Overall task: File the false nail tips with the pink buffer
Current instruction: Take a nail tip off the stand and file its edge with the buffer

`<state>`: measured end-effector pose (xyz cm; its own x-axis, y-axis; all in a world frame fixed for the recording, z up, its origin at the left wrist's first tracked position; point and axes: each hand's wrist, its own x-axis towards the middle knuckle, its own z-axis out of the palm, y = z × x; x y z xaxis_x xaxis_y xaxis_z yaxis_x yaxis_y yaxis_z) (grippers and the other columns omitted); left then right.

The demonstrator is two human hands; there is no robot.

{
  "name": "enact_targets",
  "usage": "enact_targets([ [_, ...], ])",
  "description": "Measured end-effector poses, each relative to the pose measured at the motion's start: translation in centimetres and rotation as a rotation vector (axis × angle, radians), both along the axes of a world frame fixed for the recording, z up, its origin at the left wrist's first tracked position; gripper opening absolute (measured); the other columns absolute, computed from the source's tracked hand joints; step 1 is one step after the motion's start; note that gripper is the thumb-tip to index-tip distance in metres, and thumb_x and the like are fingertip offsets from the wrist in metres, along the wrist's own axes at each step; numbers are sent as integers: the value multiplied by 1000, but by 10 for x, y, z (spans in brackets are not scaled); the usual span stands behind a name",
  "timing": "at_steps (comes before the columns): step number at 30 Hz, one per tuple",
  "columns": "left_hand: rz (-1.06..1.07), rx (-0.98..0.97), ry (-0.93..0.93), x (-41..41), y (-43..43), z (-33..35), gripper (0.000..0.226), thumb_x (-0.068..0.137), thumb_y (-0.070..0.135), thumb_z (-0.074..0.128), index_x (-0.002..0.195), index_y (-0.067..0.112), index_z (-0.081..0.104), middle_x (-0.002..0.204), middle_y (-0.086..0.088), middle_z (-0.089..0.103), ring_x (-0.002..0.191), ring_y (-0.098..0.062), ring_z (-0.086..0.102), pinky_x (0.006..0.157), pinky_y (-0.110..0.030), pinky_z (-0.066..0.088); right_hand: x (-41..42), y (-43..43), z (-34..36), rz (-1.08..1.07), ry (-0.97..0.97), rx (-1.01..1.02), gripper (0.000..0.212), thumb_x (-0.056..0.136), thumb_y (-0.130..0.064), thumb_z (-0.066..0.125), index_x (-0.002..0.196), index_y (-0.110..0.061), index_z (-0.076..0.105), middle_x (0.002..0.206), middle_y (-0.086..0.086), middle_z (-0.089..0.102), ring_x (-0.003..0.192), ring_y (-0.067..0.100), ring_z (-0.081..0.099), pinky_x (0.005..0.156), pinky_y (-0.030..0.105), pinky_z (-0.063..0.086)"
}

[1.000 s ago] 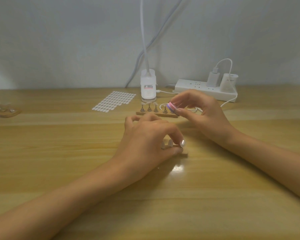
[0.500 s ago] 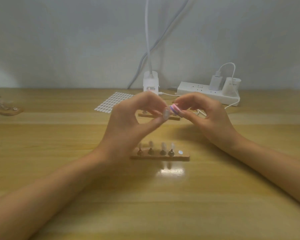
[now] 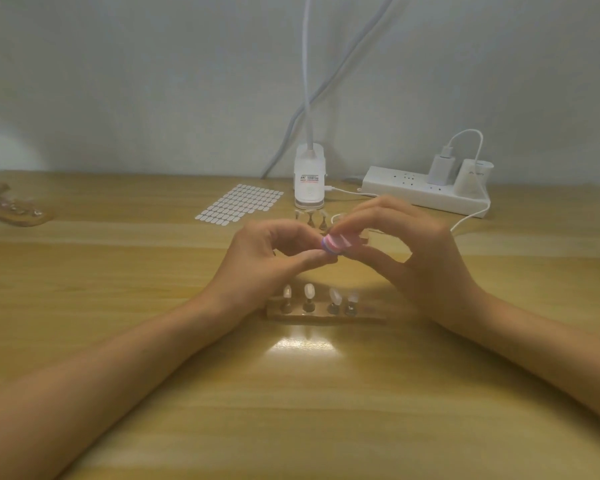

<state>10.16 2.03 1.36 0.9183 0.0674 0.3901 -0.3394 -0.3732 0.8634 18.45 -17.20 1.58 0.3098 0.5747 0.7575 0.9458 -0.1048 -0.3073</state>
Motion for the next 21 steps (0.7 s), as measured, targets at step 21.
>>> enact_targets([
  [21, -53, -29, -13, 1, 2, -2, 12, 82, 23, 75, 88, 13, 80, 81, -3, 78, 75, -7, 73, 72, -14, 52, 2, -3, 1, 3, 35, 25, 20, 87, -14, 74, 105, -8, 76, 99, 4, 73, 93, 14, 67, 79, 28, 55],
])
